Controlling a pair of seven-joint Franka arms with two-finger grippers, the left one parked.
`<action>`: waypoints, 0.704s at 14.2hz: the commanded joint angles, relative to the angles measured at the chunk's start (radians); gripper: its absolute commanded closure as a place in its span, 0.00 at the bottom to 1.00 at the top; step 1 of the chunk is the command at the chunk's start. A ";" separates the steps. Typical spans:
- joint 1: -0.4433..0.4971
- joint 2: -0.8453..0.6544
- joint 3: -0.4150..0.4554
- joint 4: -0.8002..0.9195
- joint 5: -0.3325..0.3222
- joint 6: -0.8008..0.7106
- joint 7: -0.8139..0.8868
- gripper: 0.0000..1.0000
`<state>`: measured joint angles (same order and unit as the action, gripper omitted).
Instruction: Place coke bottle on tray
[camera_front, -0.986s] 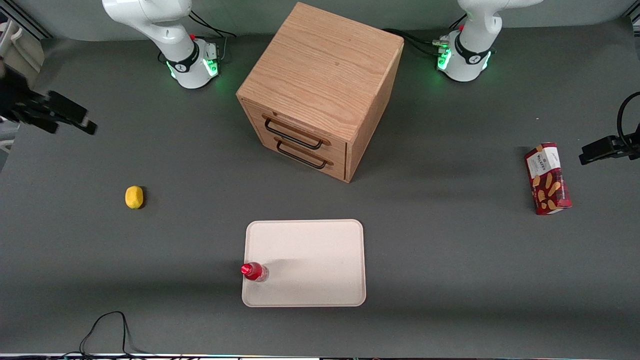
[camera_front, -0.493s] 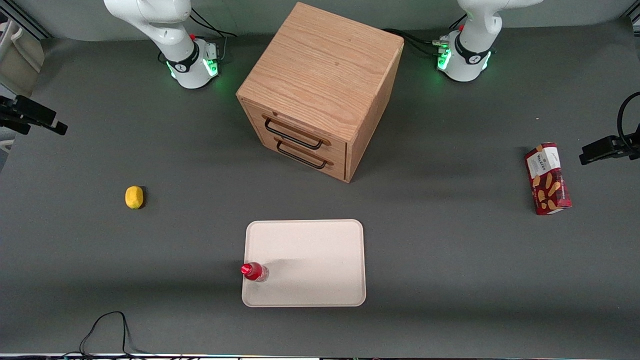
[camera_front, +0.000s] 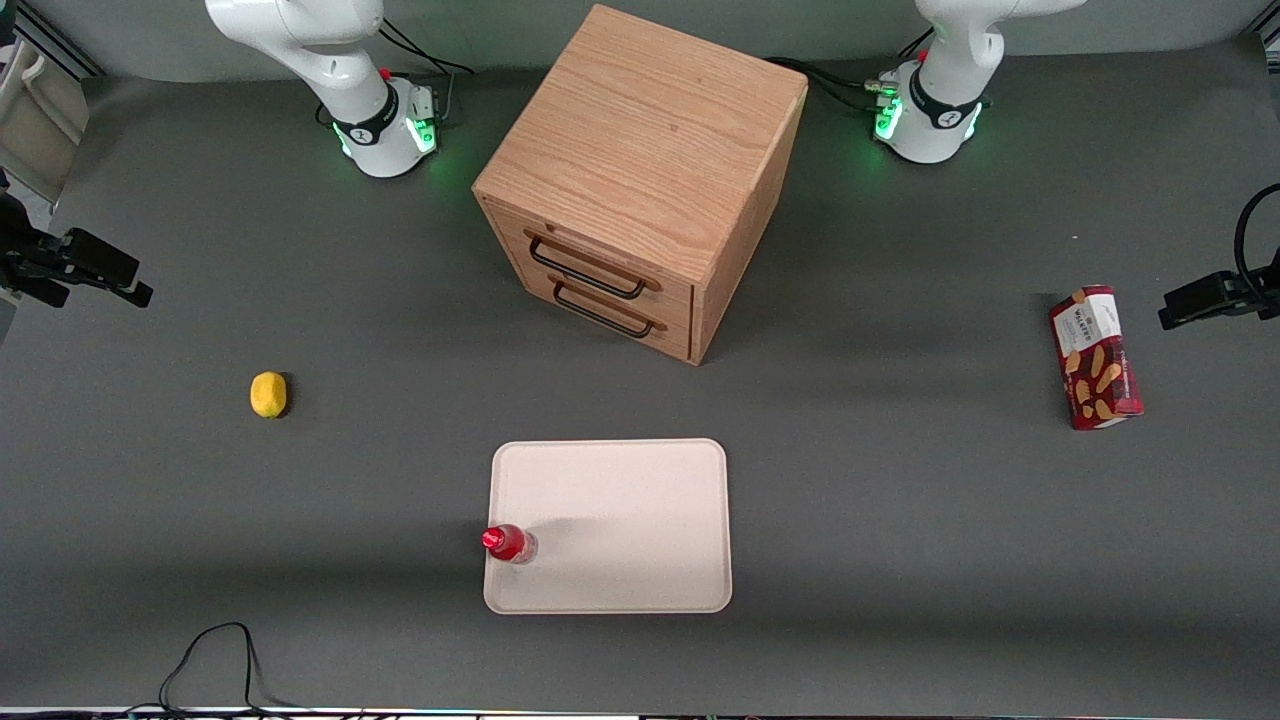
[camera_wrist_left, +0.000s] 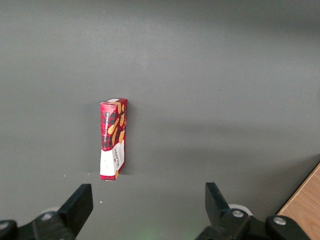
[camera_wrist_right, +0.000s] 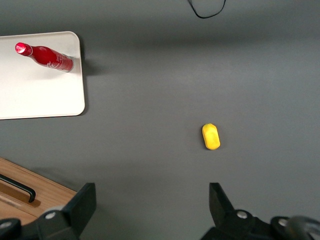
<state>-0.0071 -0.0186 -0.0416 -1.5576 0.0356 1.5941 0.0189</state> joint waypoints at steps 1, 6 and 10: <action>0.001 -0.006 -0.017 -0.004 -0.014 0.012 -0.031 0.00; -0.011 0.008 -0.014 -0.002 -0.014 0.027 -0.054 0.00; -0.019 0.002 0.000 0.002 -0.014 0.004 -0.046 0.00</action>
<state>-0.0196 -0.0089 -0.0535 -1.5575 0.0351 1.6082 -0.0168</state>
